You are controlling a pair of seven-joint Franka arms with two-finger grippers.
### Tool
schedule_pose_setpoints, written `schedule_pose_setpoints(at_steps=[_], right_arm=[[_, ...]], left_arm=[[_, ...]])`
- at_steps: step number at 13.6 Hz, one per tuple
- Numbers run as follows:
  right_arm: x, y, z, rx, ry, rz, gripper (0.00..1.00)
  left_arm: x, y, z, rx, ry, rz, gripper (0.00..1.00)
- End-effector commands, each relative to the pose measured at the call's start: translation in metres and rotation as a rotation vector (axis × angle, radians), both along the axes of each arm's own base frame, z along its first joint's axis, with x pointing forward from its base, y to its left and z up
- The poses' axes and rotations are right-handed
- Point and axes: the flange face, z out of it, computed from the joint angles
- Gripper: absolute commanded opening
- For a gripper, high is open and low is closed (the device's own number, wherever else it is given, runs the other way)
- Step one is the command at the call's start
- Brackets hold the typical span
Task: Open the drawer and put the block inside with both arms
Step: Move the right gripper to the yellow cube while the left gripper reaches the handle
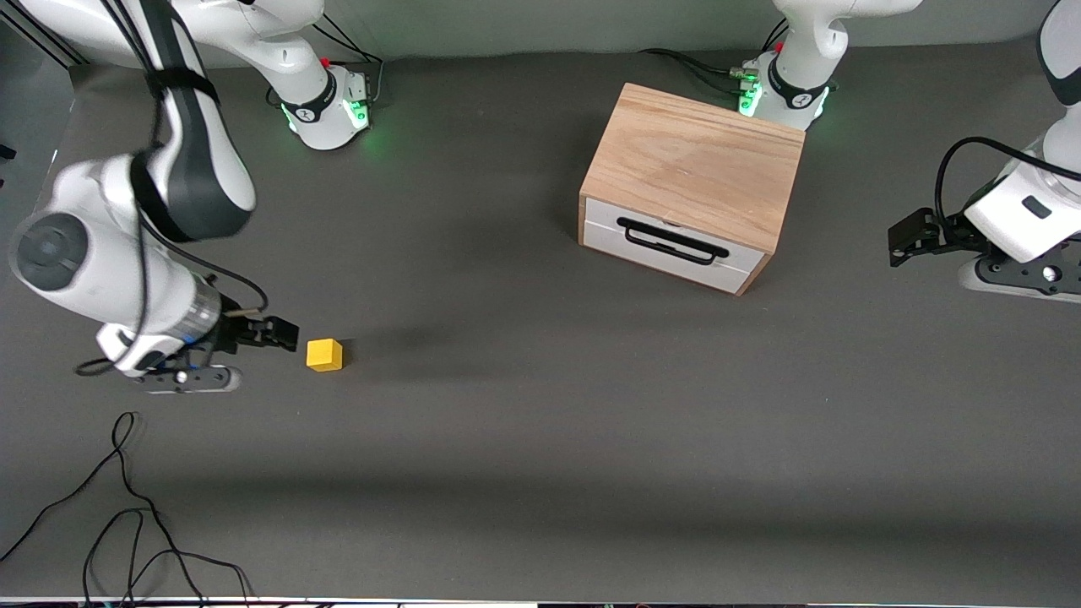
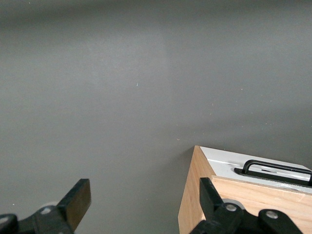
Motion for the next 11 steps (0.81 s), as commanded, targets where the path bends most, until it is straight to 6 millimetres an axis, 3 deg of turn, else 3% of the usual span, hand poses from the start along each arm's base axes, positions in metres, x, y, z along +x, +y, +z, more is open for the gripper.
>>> schedule_pose_setpoints(at_steps=[1, 3, 4, 6, 8, 11], right_arm=[[-0.017, -0.009, -0.036, 0.013, -0.013, -0.034, 1.00], [-0.025, -0.011, -0.068, 0.013, -0.032, -0.029, 1.00], [-0.025, -0.012, -0.081, 0.011, -0.029, -0.031, 1.00], [-0.023, -0.014, -0.111, 0.004, -0.015, -0.034, 1.00], [-0.028, -0.021, -0.140, 0.004, -0.033, -0.042, 1.00], [-0.032, -0.023, -0.165, 0.001, -0.039, -0.041, 1.00]], left_arm=[[0.000, -0.008, 0.005, -0.008, -0.006, 0.002, 0.88], [-0.001, -0.014, 0.004, -0.007, -0.003, 0.005, 0.93], [-0.001, -0.018, 0.002, -0.007, -0.002, 0.002, 0.91], [0.002, -0.029, -0.004, -0.047, 0.007, 0.017, 0.74], [0.005, -0.038, -0.014, -0.087, 0.034, 0.174, 0.67], [0.009, -0.074, -0.042, -0.111, 0.109, 0.430, 0.72]])
